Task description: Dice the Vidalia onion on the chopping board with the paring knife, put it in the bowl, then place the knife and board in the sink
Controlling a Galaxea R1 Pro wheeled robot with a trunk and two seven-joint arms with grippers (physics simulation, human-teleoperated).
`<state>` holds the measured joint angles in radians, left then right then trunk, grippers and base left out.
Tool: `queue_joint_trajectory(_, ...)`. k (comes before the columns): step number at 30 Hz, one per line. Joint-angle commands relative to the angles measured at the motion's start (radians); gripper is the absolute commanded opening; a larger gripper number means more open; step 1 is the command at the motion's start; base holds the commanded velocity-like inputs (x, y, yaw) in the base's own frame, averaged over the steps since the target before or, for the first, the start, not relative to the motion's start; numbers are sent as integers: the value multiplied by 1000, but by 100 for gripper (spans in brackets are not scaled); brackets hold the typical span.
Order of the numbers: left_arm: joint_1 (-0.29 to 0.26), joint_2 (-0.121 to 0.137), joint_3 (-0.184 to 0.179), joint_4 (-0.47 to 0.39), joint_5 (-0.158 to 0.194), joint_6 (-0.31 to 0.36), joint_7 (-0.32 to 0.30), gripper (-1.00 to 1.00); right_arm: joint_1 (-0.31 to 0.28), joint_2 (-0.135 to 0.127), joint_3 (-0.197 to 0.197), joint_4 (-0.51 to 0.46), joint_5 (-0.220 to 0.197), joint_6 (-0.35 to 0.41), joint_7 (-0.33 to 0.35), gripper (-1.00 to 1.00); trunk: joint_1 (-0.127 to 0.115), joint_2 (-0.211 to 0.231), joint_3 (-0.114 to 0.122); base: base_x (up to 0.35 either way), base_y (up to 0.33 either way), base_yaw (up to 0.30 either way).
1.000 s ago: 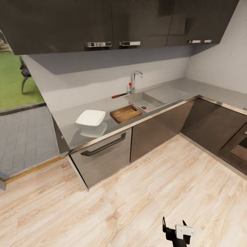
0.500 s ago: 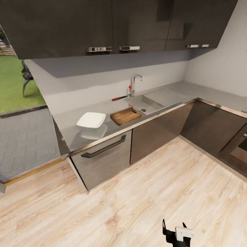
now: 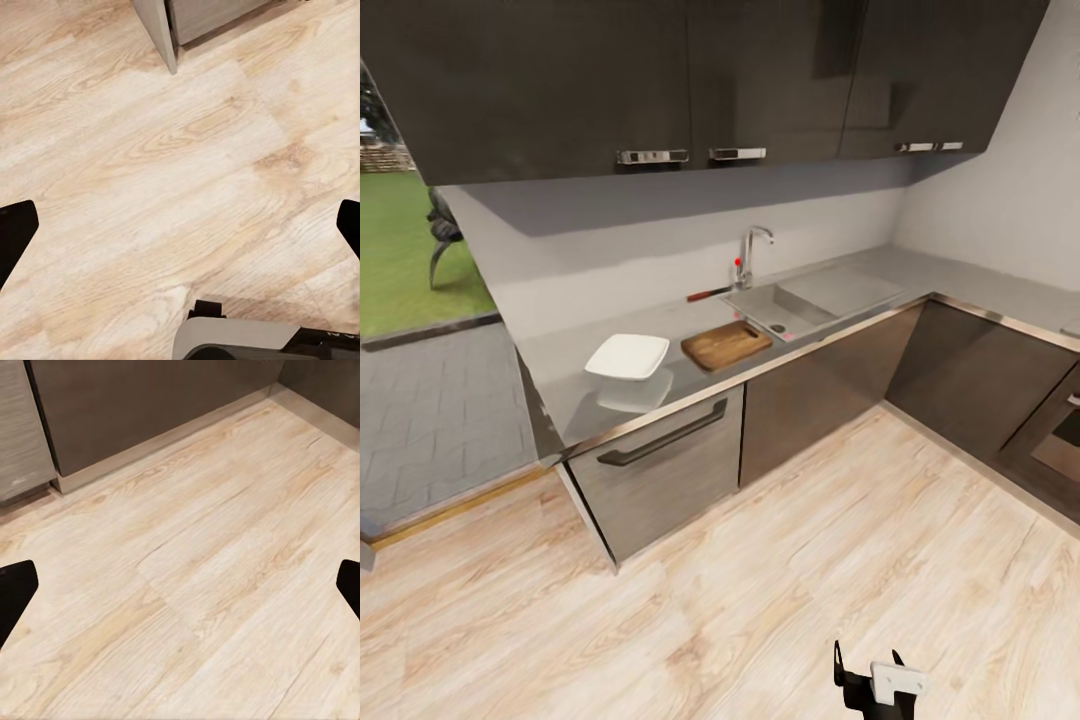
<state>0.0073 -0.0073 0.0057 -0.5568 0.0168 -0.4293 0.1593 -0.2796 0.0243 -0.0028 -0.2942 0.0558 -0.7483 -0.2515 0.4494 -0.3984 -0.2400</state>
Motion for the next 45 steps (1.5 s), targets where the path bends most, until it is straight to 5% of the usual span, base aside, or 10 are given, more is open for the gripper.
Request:
queue_joint_trajectory(1, 0, 0, 0, 0, 2, -1, 2, 100, 0, 0, 0, 2, 6, -1, -6, 100, 1, -2, 0, 0, 0, 0)
queue_joint_trajectory(45, 0, 0, 5, 38, 2, 1, 1, 100, 0, 20, 0, 26, 9, -2, -3, 100, 1, -2, 70, 0, 0, 0)
